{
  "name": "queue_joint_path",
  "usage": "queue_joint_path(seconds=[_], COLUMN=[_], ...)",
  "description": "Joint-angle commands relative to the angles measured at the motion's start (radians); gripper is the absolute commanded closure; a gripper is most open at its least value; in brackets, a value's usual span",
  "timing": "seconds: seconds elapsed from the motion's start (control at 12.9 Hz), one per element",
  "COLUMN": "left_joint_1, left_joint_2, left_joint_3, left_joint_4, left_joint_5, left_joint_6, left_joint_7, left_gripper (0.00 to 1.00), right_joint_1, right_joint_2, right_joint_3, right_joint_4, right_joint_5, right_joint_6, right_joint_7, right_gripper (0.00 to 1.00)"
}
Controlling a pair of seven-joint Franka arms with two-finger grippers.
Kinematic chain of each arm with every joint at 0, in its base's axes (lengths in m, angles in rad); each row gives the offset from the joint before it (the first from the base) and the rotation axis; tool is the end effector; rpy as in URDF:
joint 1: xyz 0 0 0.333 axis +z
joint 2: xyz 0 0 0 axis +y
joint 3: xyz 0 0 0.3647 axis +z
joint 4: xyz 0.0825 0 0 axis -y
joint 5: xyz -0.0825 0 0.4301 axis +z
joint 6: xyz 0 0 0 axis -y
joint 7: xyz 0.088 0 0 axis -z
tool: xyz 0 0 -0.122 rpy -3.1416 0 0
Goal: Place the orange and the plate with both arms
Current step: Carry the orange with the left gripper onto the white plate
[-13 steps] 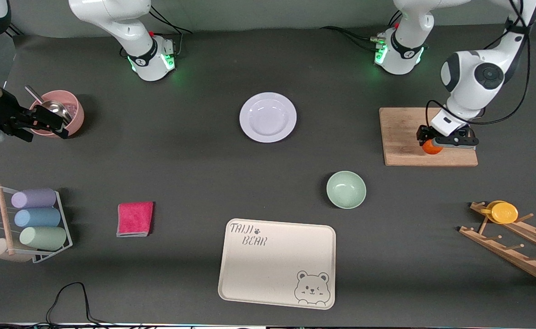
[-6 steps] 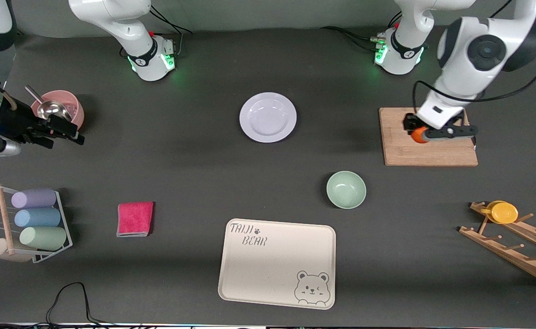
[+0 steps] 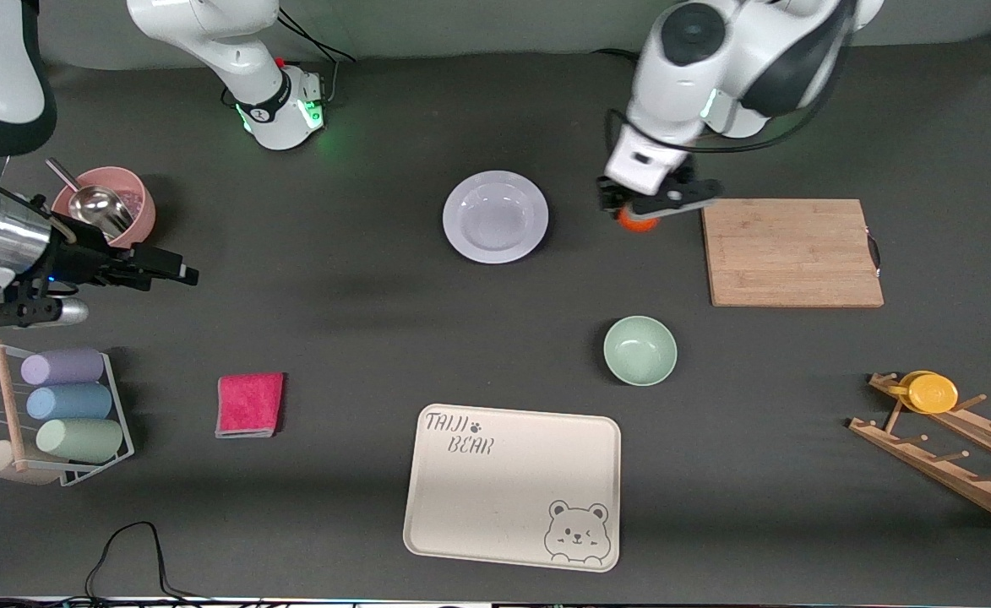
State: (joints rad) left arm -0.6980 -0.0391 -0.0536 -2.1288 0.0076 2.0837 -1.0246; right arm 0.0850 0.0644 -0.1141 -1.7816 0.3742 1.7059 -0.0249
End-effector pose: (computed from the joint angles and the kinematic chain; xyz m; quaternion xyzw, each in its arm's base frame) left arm 0.4165 -0.3889 0.4364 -0.9909 -0.1342 -0.0015 0.0051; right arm 0.6151 0.0235 0.5283 -0.9807 0.0401 0.0636 0.1803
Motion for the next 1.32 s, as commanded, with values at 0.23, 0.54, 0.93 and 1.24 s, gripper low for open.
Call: queue_joint_path(seconds=[0.23,0.54,0.93,1.24], left_joint_1=[-0.248,-0.398,-0.420,-0.419], left_joint_2=[0.384,0.499,0.585,0.590], left_joint_3=[0.021,0.023,0.023,0.029], left_joint_4=[0.256,0.256,0.256,0.256], left_joint_5=[0.015,0.069,0.120,0.141], left_joint_6=[0.142,0.212,0.276,0.285], left_joint_7=[-0.267,-0.402,-0.434,-0.434], left_gripper=[0.77,0.75,0.51,0.00], right_joint_1=[-0.002,-0.002,0.001,0.005], right_joint_2=[-0.038,-0.066,-0.066,-0.052], right_joint_3=[-0.168,-0.249,-0.288,-0.288], right_joint_4=[-0.215,-0.372,-0.540,-0.634], right_joint_5=[0.359,0.511,0.629,0.709], right_joint_6=[-0.035,-0.097,-0.097,-0.103], right_joint_7=[-0.151,-0.284,-0.466,-0.625], right_gripper=[0.00,0.00,0.00,0.00])
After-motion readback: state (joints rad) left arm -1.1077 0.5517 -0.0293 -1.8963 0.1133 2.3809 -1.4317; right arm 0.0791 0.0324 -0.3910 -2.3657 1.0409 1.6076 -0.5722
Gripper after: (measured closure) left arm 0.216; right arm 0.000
